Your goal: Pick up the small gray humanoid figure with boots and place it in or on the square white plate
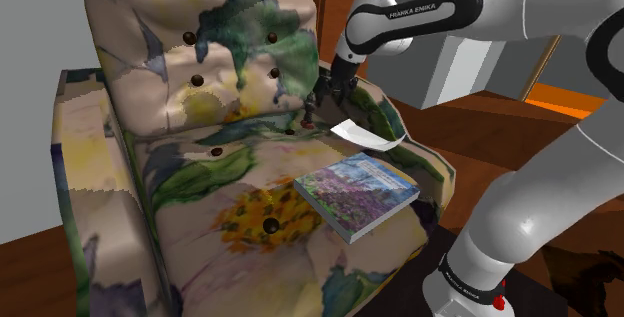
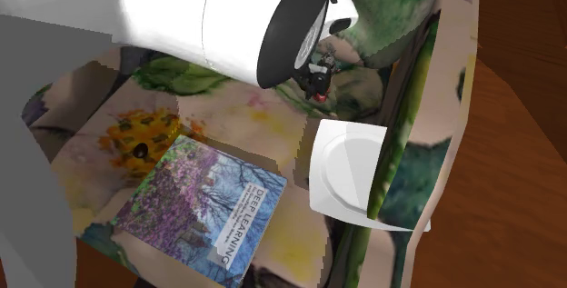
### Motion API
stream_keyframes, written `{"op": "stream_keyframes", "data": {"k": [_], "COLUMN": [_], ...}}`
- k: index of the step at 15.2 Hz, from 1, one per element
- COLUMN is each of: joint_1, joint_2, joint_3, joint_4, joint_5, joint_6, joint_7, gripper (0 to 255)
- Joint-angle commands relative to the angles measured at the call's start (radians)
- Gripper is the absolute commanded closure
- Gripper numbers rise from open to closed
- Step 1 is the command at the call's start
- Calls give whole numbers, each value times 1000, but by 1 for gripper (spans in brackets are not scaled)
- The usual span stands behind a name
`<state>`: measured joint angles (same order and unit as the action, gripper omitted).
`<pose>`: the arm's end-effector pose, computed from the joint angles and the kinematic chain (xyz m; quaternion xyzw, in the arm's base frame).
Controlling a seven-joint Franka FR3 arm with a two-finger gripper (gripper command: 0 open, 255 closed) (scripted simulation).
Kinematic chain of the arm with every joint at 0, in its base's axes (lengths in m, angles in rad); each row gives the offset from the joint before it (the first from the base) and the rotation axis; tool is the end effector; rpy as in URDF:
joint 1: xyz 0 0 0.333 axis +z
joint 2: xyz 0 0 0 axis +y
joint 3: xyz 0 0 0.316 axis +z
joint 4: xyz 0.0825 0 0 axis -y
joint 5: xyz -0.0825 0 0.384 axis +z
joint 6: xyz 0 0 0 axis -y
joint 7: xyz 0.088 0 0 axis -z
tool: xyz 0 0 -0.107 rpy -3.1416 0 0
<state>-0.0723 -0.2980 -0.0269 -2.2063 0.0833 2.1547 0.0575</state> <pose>0.4851 -0.0458 0.5278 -0.9869 0.0960 -0.1235 0.0387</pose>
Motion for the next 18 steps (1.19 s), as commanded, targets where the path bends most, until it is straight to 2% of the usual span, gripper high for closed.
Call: {"op": "stream_keyframes", "data": {"k": [1, 8, 18], "joint_1": [-9, -35, -33], "joint_2": [67, 299, 372], "joint_3": [-12, -41, -39], "joint_4": [45, 236, 225], "joint_5": [3, 28, 42], "joint_6": [39, 134, 219], "joint_7": [-1, 10, 3], "gripper": [0, 0, 0]}}
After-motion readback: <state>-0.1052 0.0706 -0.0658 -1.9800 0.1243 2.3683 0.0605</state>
